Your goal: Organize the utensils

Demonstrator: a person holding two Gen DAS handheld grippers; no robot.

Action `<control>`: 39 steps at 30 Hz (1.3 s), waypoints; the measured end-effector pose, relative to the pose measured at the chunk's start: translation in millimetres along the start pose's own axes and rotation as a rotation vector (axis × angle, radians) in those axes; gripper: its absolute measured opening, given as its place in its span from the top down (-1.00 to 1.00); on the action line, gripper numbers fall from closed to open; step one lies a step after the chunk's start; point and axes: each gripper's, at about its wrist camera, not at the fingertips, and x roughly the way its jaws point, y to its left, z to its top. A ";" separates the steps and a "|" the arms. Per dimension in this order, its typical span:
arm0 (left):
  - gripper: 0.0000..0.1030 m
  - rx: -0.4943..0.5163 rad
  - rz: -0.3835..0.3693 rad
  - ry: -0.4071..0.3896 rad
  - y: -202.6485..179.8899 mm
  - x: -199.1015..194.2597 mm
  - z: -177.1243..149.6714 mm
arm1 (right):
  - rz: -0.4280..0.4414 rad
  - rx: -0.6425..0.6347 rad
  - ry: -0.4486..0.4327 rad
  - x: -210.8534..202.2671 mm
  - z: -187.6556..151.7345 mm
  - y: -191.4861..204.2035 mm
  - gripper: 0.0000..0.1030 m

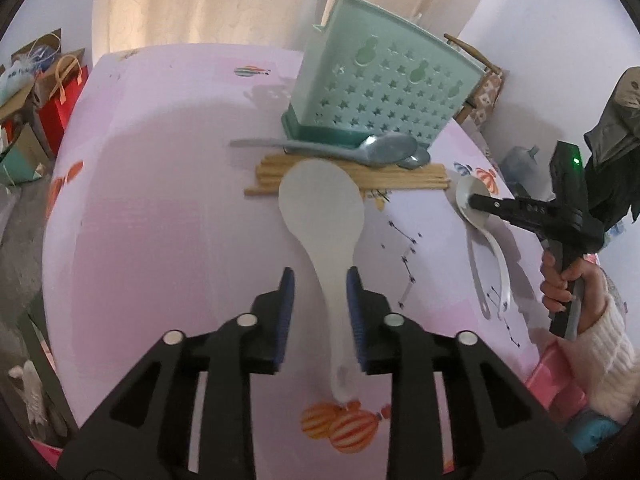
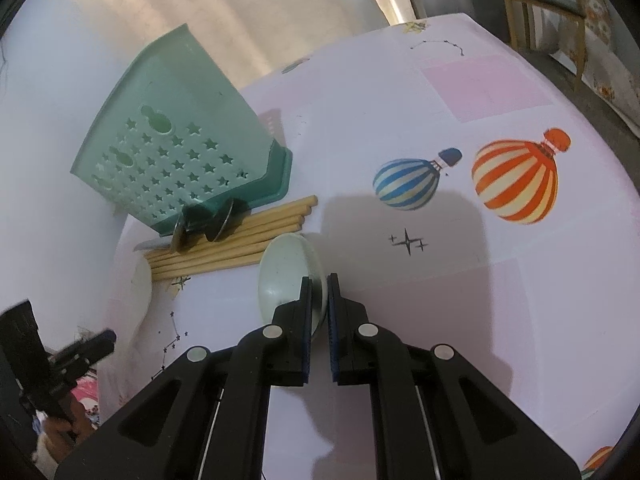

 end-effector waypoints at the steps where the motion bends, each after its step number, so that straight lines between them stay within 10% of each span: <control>1: 0.50 0.006 0.010 0.005 1.6 4.0 4.6 | -0.001 -0.001 -0.001 0.2 0.3 0.4 0.85; 15: 0.50 0.020 -0.011 0.017 23.2 35.9 44.3 | 0.054 -0.007 0.014 4.0 6.3 -7.6 0.85; 21: 0.87 0.080 -0.009 0.035 8.4 36.9 39.7 | 0.062 -0.010 0.013 4.9 7.4 -9.5 0.85; 39: 1.00 0.066 -0.051 -0.212 -27.4 -72.4 55.0 | 0.156 0.079 -0.090 -35.8 1.8 -7.3 0.89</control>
